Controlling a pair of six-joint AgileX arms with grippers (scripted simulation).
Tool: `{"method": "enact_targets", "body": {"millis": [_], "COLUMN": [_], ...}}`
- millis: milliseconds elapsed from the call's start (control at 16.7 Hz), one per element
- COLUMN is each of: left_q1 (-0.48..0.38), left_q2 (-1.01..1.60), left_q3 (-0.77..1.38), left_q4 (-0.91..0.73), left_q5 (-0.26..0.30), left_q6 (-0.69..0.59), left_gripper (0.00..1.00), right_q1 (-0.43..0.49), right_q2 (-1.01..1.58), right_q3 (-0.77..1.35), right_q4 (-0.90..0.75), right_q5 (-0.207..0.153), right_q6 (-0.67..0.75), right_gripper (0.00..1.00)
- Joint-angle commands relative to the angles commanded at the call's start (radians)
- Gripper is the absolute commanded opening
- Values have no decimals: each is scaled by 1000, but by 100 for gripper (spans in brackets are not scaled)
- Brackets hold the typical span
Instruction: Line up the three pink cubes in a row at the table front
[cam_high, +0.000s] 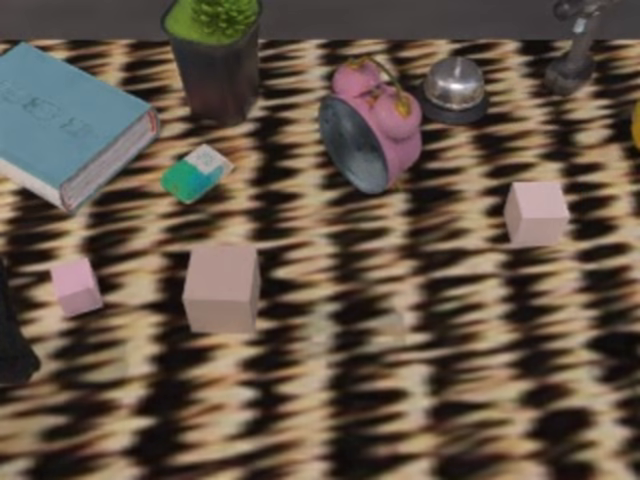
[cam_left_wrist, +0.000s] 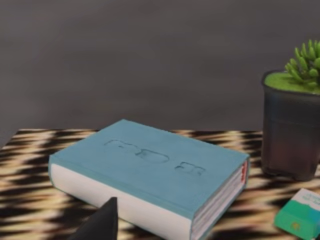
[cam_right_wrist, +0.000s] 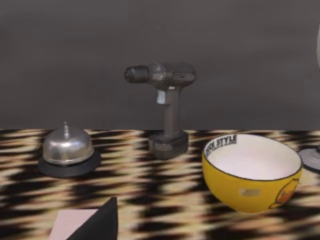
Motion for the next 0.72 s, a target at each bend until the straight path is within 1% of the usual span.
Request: {"method": "enact_targets", "body": {"millis": [180, 300, 480, 720], "left_q1": [-1, -4, -11, -23], "left_q2": [10, 62, 220, 576], "left_q3": [10, 60, 196, 448], "left_q4": [-7, -43, -142, -332], "left_q5": [0, 1, 1, -1], "left_q6": [8, 47, 153, 354], "left_gripper": [100, 100, 100, 100], "right_q1": [0, 0, 0, 0], "right_q2": [0, 0, 0, 0], "right_q3": [0, 0, 0, 0], "right_q4": [0, 0, 0, 0], "right_q5": [0, 0, 0, 0], "right_q6": [0, 0, 0, 0], "right_gripper": [100, 100, 100, 100]}}
